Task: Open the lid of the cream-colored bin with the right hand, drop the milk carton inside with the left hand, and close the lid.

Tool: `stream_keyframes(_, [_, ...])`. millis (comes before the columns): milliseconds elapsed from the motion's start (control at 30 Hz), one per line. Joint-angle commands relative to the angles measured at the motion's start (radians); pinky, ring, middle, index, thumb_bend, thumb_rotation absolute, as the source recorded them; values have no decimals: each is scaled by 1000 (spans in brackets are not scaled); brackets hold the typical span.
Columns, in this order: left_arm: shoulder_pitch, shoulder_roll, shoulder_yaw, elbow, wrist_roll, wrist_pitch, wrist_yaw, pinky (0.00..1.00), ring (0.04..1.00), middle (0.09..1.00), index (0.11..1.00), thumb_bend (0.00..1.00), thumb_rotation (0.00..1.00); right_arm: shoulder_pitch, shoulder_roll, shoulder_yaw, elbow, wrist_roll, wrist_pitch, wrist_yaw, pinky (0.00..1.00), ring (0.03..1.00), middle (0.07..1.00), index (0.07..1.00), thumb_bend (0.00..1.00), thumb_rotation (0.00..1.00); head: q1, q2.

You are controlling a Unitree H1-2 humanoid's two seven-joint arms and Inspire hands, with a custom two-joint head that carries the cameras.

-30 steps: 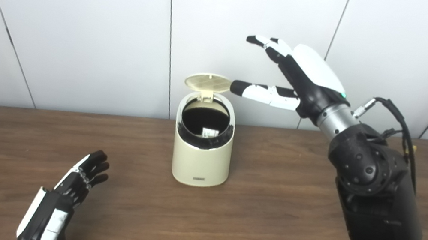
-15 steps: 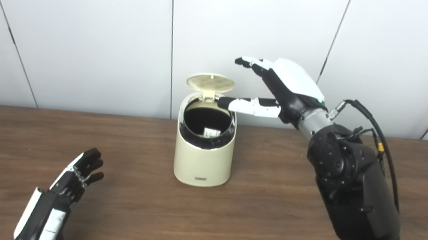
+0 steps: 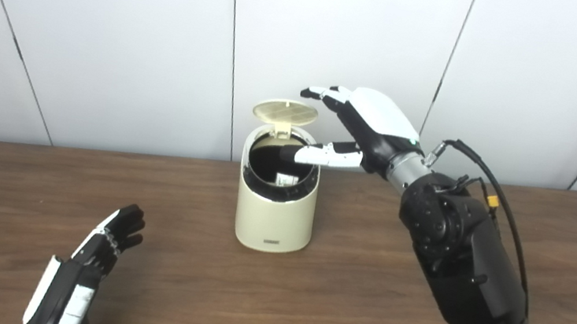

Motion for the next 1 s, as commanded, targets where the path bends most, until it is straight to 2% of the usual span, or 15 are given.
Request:
stream_keyframes(0, [55,-29,-18,84,4,-15,-3,874,905,908,936,701,936,-63,-9,-5,-23,-8,-25,-13,873,956,892,872,748,850,-1,0])
stream_keyframes(233, [50,-38,-17,100,31,-17,6,872,908,915,937,716,942,-76,15,-7,-8,32,-14,-7,894,972,901,874,756,823,4,-2])
stream_keyframes(367, [49,-40,-19,99,48,-21,8,859,895,910,930,712,947,-82,28,3,23,43,-38,-29,872,972,903,874,771,823,4,-2])
stream_keyframes(600, [48,-45,-22,93,69,-16,12,848,884,905,920,713,948,-94,43,19,32,24,-39,-28,884,964,897,868,756,808,7,-1])
stream_keyframes(800, [50,-44,-23,86,71,-13,8,843,885,908,922,706,955,-66,37,22,-8,30,-32,-10,911,966,906,866,755,845,7,5])
stream_keyframes(967, [55,-43,-22,70,69,3,8,835,882,901,916,713,951,-11,34,19,-40,38,-43,-19,907,948,876,844,746,819,6,9])
